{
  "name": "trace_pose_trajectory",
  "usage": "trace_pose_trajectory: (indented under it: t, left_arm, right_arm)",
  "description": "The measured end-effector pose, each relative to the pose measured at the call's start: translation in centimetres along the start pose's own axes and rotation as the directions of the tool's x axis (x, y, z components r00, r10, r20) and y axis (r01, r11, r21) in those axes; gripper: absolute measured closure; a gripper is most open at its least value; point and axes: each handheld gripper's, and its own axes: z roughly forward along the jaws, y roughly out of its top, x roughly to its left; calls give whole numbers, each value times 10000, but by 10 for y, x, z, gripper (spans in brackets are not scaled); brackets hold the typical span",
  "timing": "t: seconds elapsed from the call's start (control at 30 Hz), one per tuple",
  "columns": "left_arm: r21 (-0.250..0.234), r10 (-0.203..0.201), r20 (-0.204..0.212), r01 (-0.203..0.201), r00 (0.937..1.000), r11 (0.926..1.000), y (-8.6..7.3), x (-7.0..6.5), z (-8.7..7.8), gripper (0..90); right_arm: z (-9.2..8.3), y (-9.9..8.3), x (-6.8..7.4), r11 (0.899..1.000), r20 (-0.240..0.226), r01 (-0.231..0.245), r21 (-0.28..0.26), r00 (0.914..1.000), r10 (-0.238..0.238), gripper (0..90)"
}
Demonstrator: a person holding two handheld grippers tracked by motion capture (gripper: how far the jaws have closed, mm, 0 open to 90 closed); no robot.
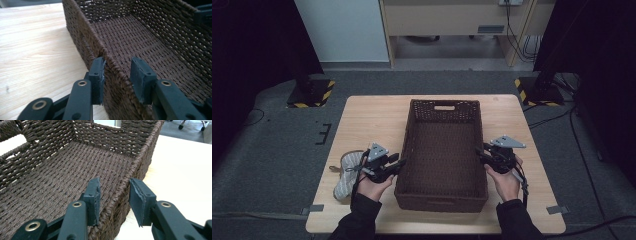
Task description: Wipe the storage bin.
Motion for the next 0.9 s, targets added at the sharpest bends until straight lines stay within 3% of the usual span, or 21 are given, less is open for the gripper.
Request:
trace_pose_trajectory:
  t: [0.3,0.47,0.67,0.9]
  left_arm:
    - [124,-110,-186,112,9998,9999,-6,-11,-2,638]
    - [199,-121,-166,124,9998,9997,-7,-18,-5,629]
    - [165,352,-72,-350,9994,9992,-8,-21,-7,606]
    - [-656,515,-174,-525,9985,9965,3,-14,-24,510]
  right_arm:
    - [-2,0,-1,9999,-4,1,144,10000,-1,625]
    - [-5,1,-2,9998,-71,-72,172,9999,74,562]
    - [-3,4,-5,9996,-17,-282,-101,9996,282,487]
    - [-5,3,-4,9999,25,-162,-53,9999,162,489]
